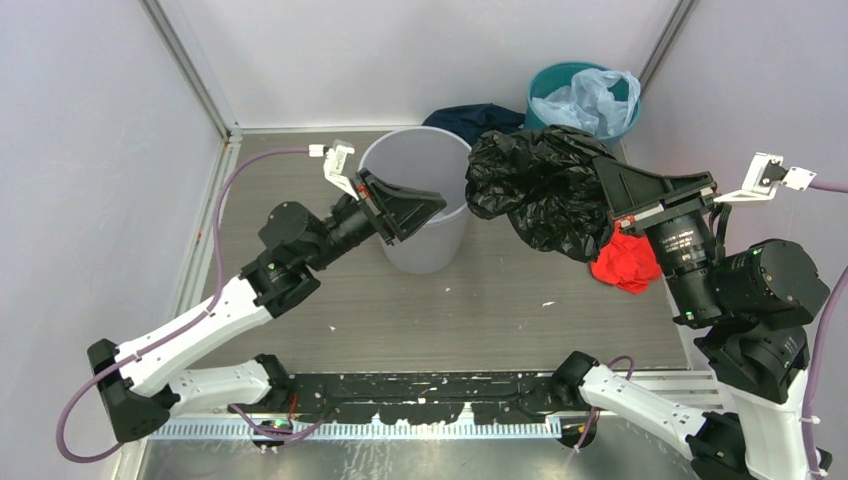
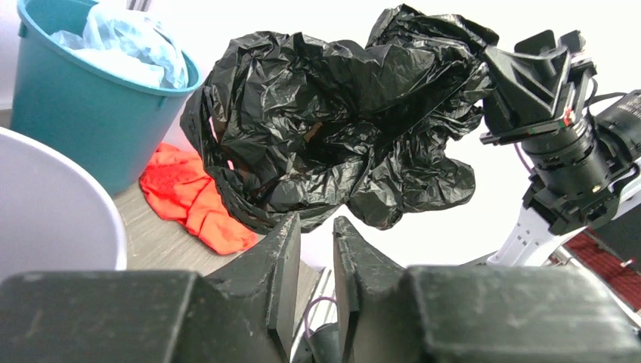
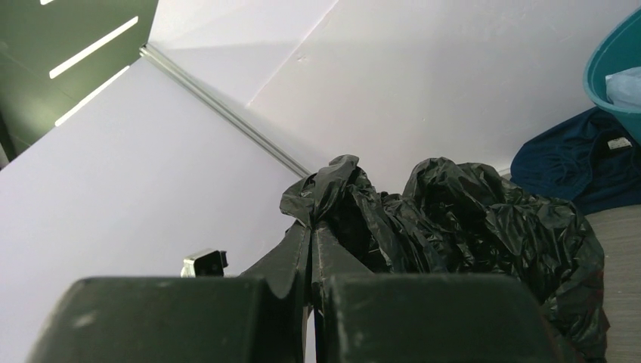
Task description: Put the trash bags into the trash bin
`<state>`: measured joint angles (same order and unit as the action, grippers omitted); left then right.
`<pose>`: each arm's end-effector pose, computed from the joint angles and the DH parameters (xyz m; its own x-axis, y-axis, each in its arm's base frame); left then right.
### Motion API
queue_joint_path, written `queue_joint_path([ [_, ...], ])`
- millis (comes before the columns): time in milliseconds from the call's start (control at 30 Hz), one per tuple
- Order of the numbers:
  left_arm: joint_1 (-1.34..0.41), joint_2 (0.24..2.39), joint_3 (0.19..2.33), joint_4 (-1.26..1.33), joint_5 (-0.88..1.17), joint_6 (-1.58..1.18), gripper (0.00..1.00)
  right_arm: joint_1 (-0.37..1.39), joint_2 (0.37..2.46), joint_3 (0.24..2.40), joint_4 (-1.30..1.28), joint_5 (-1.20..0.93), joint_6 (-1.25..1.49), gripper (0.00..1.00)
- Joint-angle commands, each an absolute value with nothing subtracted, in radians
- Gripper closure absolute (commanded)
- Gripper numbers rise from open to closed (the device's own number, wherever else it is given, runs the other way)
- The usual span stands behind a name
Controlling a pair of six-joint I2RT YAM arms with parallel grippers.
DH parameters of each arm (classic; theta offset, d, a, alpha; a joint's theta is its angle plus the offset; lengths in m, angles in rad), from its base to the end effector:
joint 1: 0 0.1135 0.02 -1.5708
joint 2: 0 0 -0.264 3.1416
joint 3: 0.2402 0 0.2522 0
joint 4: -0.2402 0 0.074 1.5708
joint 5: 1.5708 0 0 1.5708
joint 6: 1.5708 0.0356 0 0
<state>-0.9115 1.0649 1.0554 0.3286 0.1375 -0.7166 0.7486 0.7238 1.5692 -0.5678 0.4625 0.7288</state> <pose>0.1440 -0.1937 0.4364 -0.4217 -0.5180 -0.7442 0.7767 0.2171 -0.5912 0.0413 0.0167 0.5404 -0.0465 0.7703 -0.6360 -0.3536 0.5828 0.7317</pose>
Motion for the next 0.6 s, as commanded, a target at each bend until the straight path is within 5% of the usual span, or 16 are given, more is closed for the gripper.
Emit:
queue_joint_path([
  [0,-0.903,1.012,1.047,0.326,0.113,-0.71,0.64,0.748,0.727,1.568,-0.475,0.474,0.719,0.97],
  [167,-0.904,1.017,1.026,0.359,0.128,-0.762,0.25,0.748,0.733,1.556,-0.426,0.469,0.724,0.98],
  [267,-0.904,1.033,1.0,0.429,0.142,-0.807,0.11,0.748,0.735,1.54,-0.388,0.458,0.733,0.98],
  [567,-0.904,1.119,0.919,0.743,0.142,-0.953,0.07,0.747,0.748,1.495,-0.315,0.413,0.772,0.98],
])
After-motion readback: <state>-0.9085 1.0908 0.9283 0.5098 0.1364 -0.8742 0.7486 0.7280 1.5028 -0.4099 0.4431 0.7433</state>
